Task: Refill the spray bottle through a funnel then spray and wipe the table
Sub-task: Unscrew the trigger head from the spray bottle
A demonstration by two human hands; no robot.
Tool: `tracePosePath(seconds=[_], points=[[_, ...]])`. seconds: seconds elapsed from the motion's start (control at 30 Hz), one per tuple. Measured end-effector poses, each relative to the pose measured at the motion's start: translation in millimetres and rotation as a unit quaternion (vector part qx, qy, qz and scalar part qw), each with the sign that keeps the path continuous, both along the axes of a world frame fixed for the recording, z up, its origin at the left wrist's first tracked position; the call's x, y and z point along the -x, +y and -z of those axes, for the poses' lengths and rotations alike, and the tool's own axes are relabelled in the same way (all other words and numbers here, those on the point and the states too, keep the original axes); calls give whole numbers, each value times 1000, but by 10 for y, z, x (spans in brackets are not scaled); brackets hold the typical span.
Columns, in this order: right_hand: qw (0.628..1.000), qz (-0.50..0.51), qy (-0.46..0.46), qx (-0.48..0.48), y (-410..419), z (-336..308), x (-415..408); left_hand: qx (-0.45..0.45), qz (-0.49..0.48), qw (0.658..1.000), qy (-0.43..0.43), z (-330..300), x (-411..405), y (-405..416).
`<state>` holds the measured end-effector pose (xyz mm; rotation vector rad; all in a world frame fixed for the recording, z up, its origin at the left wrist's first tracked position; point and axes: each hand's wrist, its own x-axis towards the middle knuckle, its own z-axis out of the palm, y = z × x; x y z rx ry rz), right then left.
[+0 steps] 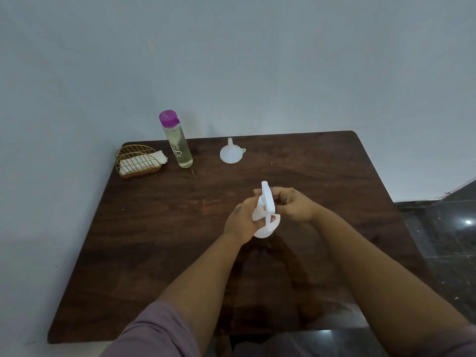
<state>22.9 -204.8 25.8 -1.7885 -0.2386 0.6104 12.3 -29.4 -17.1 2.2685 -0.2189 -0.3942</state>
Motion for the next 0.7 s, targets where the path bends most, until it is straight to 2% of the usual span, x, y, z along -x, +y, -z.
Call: tracePosePath(seconds=[0.07, 0.13, 0.2, 0.27, 0.37, 0.43, 0.47, 0.6, 0.7], points=[[993, 89, -62, 45, 130, 62, 79, -1, 6, 1000, -12, -52, 27, -19], [961, 215, -146, 88, 314, 211, 208, 13, -2, 1000, -12, -56, 36, -13], [937, 274, -195, 93, 414, 302, 307, 15, -7, 1000, -15, -38, 33, -4], [939, 260, -201, 98, 356, 275, 305, 3, -1, 1000, -10, 36, 12, 5], [980, 120, -137, 84, 149, 136, 226, -5, 0, 1000, -9, 106, -28, 1], [989, 54, -113, 82, 87, 60, 182, 1, 7, 1000, -14, 28, -16, -12], [987, 63, -117, 94, 104, 49, 179, 9, 9, 1000, -12, -10, -8, -17], [945, 239, -190, 117, 341, 164, 263, 28, 2, 1000, 2, -25, -4, -2], [940, 240, -218, 104, 367, 238, 328, 18, -2, 1000, 4, 19, 4, 8]])
